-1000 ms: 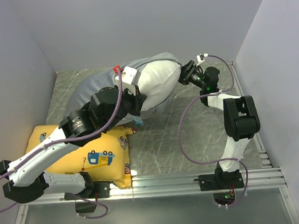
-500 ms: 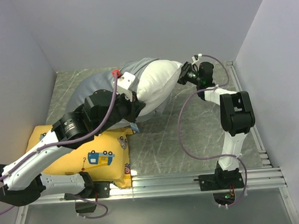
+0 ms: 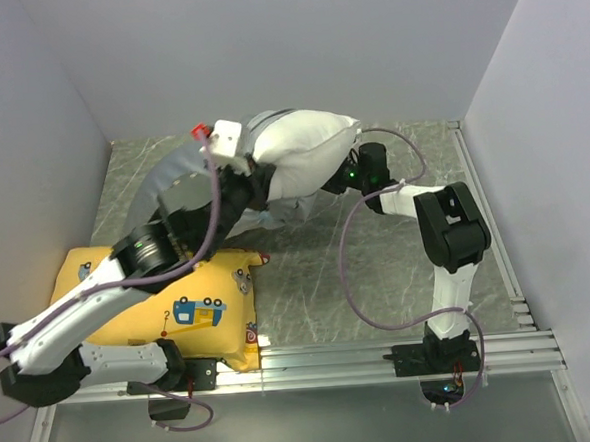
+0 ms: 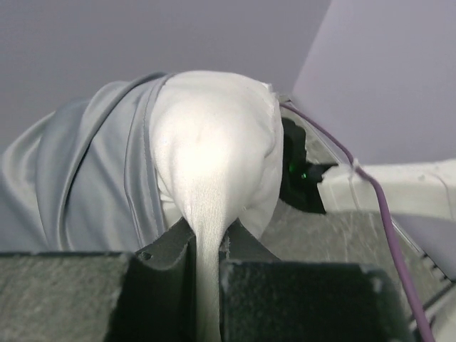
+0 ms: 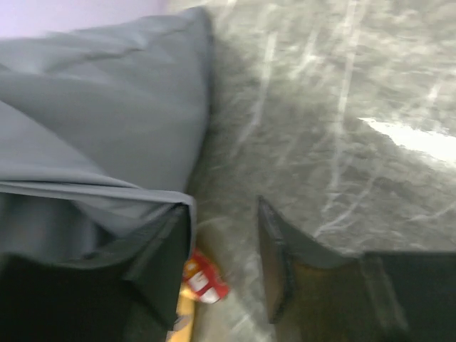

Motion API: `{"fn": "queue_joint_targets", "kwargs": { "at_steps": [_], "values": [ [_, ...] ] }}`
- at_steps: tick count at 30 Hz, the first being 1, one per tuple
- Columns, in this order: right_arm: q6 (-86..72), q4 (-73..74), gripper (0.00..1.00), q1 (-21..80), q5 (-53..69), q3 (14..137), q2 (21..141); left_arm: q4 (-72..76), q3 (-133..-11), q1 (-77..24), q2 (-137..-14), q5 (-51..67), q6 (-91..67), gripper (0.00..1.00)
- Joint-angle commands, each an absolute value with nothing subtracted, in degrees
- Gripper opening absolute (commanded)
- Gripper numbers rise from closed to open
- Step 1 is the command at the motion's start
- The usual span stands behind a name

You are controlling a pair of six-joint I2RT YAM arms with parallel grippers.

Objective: Remove the pillowcase from the pillow

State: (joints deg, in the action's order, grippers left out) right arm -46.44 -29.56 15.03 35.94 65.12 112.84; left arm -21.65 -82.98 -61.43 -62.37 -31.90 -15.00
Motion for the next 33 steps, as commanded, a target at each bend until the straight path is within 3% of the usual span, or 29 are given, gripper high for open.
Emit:
{"fn": "queue_joint_targets", "kwargs": {
  "at_steps": [1,6,11,16,23,26,27,30,33],
  "values": [
    [-40.9,-24.0,0.54,15.2,23.8,62.3,110.7,-0.4,-91.1,-60.7,-67.8,-33.2,-12.8,0.0],
    [-46.6,-29.5,0.64,11.2,24.3,52.7,102.0,3.8,-90.6,-54.1,-76.9,-24.4,-16.0,0.0],
    [-45.9,-22.9,0.68,7.8,22.9,47.0,92.9,9.3,-83.8,-48.6,-82.5,-9.5,-21.8,0.0],
    [-47.3,-19.5,0.68,5.4,20.6,41.2,85.4,10.4,-84.1,-48.3,-93.4,0.8,-23.5,0.0],
    [-44.0,-10.4,0.74,3.6,12.1,38.3,65.7,9.2,-88.9,-48.4,-106.3,17.0,-26.4,0.02],
    [-42.2,-5.7,0.77,3.6,8.9,40.0,61.0,11.8,-85.7,-48.4,-104.5,14.7,-27.9,0.34],
    [-41.3,-4.8,0.78,3.4,8.6,40.5,60.3,12.6,-84.7,-48.5,-103.6,14.0,-28.1,0.51],
    [-39.9,-2.5,0.79,3.5,9.3,42.4,59.3,11.6,-83.1,-48.5,-99.8,10.7,-28.0,0.65],
    [-38.8,-1.7,0.8,3.4,10.8,43.2,59.7,10.6,-82.4,-48.5,-95.9,9.4,-28.6,0.7]
  ]
}}
